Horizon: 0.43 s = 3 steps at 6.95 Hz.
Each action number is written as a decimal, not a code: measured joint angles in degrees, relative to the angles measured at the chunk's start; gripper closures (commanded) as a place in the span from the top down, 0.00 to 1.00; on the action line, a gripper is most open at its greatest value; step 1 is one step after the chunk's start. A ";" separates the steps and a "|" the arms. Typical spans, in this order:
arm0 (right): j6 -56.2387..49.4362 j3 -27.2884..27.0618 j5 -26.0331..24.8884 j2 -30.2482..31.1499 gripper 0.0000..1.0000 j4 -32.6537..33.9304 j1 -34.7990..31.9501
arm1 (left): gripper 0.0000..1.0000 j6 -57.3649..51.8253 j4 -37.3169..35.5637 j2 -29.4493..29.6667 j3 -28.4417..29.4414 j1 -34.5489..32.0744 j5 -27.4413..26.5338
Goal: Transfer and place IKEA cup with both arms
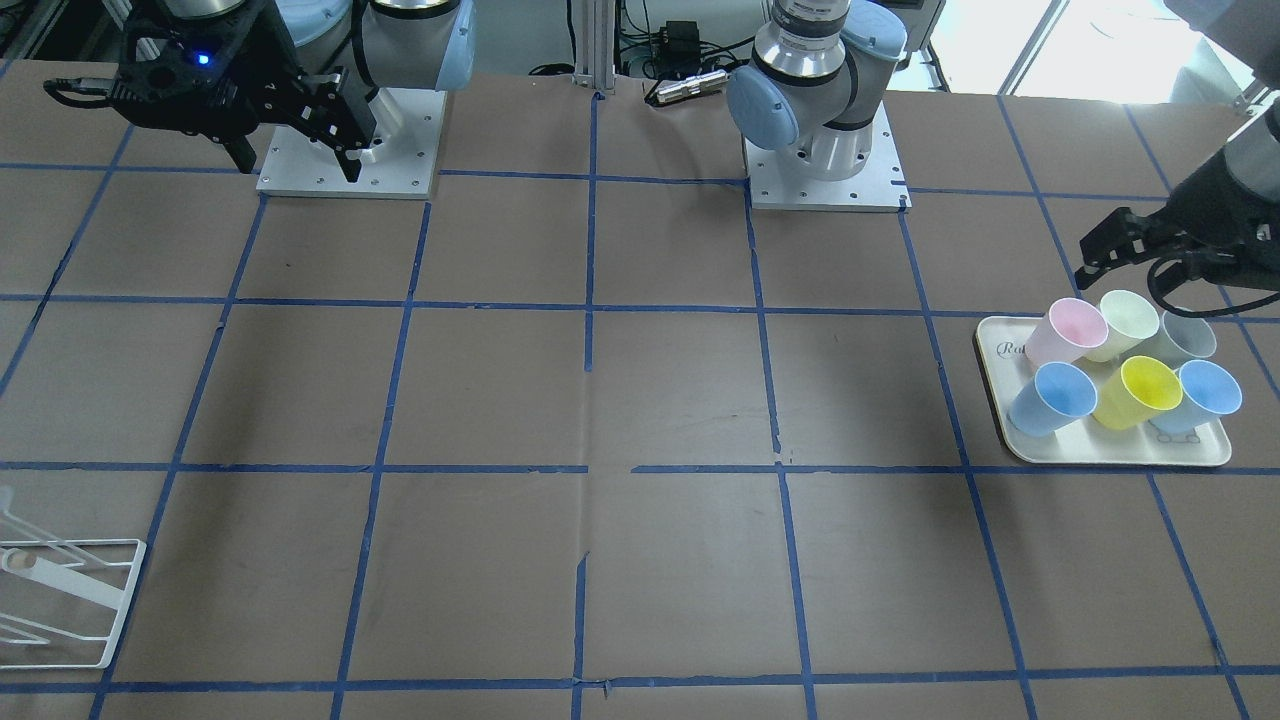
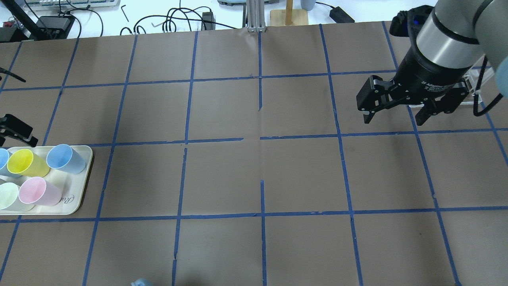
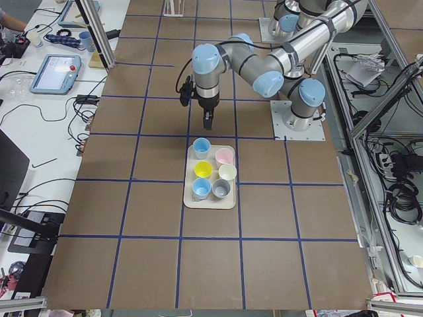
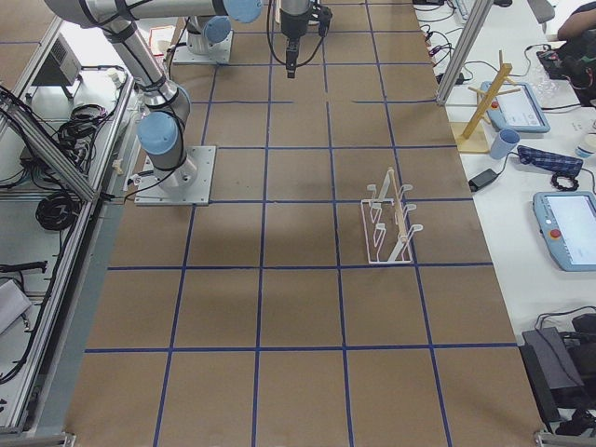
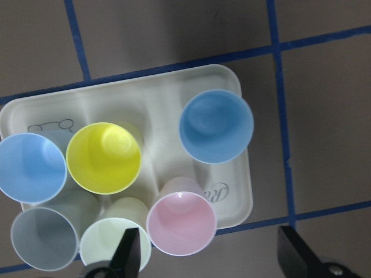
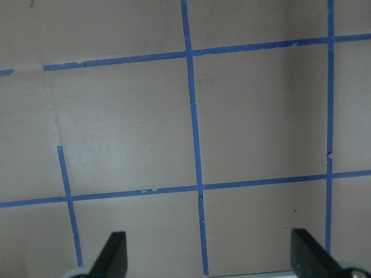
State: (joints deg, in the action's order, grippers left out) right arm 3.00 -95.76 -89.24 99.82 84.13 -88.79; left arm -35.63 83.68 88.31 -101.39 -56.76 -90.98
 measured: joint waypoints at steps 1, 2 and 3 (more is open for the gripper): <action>-0.94 -0.02 -0.03 0.15 1.00 -0.35 0.05 | 1.00 9.52 1.15 -1.83 0.30 -5.87 -0.03; -1.79 -0.04 -0.08 0.21 1.00 -0.89 0.11 | 1.00 18.18 1.88 -2.77 1.05 -11.08 0.02; -2.47 -0.04 -0.21 0.24 1.00 -1.14 0.19 | 1.00 26.00 2.49 -3.02 2.37 -15.93 0.07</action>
State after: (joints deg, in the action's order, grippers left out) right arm 0.53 -95.80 -89.45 100.05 82.99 -88.61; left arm -9.64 86.17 85.30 -99.02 -72.69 -90.91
